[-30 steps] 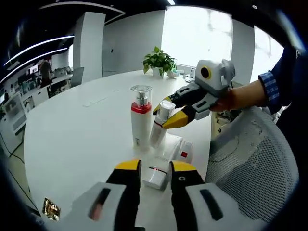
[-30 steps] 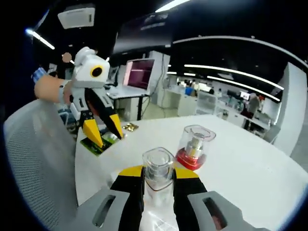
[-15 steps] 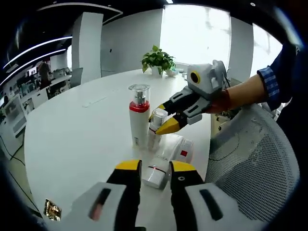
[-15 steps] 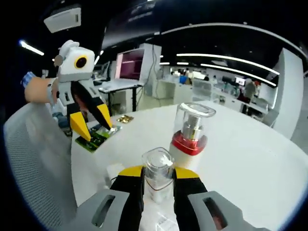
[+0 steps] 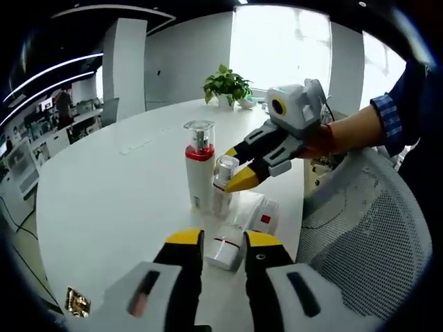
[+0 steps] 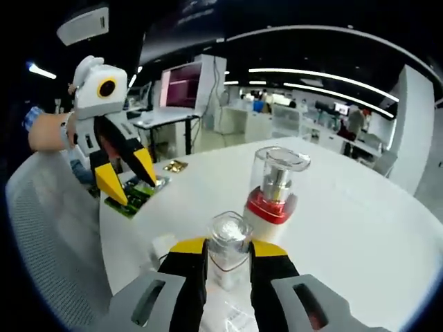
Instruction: Arrange the skincare products in the storage area until every visible bottle or jar stands upright without overlapping.
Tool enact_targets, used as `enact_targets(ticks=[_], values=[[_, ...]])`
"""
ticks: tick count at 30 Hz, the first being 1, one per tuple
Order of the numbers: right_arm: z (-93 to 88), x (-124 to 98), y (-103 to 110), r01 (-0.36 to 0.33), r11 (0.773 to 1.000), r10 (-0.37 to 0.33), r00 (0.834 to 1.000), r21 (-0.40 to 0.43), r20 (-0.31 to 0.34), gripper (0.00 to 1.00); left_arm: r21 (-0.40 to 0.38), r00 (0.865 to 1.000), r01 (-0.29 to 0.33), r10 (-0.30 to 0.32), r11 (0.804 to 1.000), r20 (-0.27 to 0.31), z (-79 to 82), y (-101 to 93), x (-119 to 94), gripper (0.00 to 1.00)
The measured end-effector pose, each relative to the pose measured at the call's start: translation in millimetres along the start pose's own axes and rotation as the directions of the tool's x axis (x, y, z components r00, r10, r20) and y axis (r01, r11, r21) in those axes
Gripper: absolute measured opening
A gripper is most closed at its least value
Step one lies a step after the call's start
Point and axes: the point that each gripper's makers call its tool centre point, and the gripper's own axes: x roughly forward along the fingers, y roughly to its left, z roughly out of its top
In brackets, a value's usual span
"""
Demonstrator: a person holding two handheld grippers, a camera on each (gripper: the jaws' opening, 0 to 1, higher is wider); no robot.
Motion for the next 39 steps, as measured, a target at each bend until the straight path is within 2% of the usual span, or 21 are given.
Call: enact_targets(ticks=[8, 12, 23, 39], values=[[-2.2, -3.8, -2.3, 0.022, 1.000, -0.022, 1.000, -0.023, -0.017, 0.18, 0.007, 1.000, 0.004, -0.004, 1.000, -0.013, -2.4, -1.6, 1.4, 0.17], [-3.3, -3.4, -3.9, 0.025, 0.999, -0.026, 0.999, -0.026, -0.024, 0.20, 0.012, 1.000, 0.008, -0.007, 1.000, -0.021, -3.8, -3.0, 2.0, 0.17], [-13.9, -3.5, -7.2, 0.029, 1.000, -0.029, 0.998, -0.007, -0.062, 0.19, 0.020, 1.000, 0.016, -0.015, 1.000, -0.026, -4.3, -5.0, 3.4, 0.17], [-18.4, -4.2, -10.6, 0.040, 0.998, -0.037, 0.996, 0.042, -0.077, 0.19, 0.030, 0.999, -0.007, 0.008, 1.000, -0.046, -8.6, -1.3, 1.3, 0.17]])
